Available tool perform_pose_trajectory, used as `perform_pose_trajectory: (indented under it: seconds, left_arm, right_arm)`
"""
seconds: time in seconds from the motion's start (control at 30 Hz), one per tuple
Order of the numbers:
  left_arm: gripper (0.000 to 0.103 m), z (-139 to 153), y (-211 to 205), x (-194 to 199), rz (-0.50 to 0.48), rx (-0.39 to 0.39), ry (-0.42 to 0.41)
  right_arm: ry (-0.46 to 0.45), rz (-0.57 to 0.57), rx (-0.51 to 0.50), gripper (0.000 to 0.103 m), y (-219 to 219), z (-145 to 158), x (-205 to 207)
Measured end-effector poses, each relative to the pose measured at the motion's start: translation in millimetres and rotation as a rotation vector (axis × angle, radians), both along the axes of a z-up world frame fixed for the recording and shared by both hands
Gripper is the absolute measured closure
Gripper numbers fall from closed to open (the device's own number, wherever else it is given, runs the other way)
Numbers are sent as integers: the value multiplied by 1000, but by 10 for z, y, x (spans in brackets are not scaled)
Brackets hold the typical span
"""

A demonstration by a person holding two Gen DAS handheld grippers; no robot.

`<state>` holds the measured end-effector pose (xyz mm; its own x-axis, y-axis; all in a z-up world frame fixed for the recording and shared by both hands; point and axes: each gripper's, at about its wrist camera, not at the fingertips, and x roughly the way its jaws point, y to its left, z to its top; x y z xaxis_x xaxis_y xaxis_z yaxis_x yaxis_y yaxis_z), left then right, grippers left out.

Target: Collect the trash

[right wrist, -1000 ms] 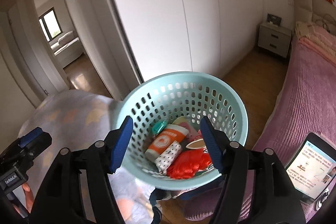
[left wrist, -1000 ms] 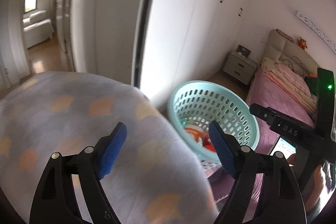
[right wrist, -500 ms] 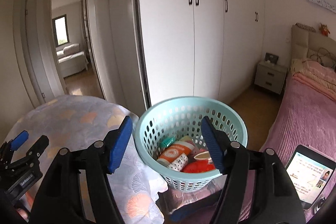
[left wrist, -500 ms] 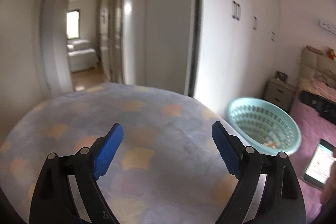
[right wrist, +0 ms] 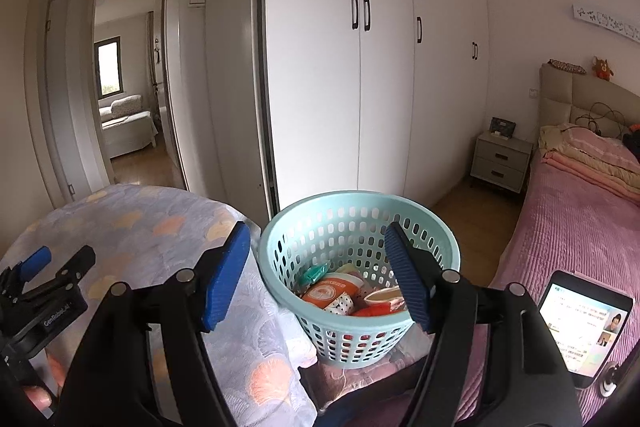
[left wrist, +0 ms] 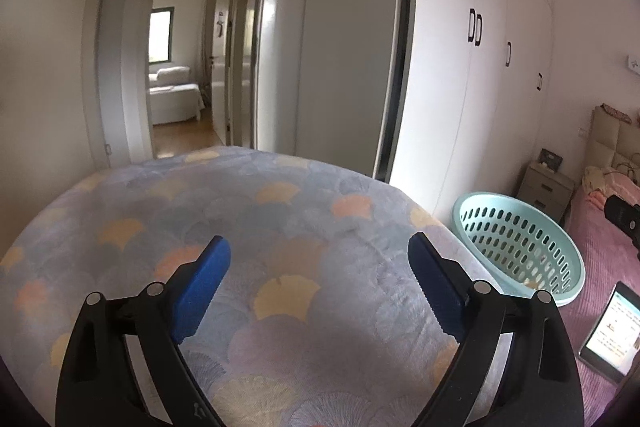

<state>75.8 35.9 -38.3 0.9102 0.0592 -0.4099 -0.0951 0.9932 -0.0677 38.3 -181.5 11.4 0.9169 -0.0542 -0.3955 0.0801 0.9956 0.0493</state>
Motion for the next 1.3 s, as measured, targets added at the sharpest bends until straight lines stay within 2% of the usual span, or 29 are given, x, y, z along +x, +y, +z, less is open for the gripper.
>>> perform_pose_trajectory:
  seconds: [0.43,0.83,1.3]
  left_arm:
    - [9,-18,-4,-12,-5,5,7]
    - [9,-16,63,14,-6,-23,23]
    - [9,-10,62,28,-14,-20,32]
  right_arm:
    - [-5,-16,7,33,-57,-72,-110]
    - [8,-11,20,32,-75,-102,-73]
    - [24,-1,18,31,-50,-133,-16]
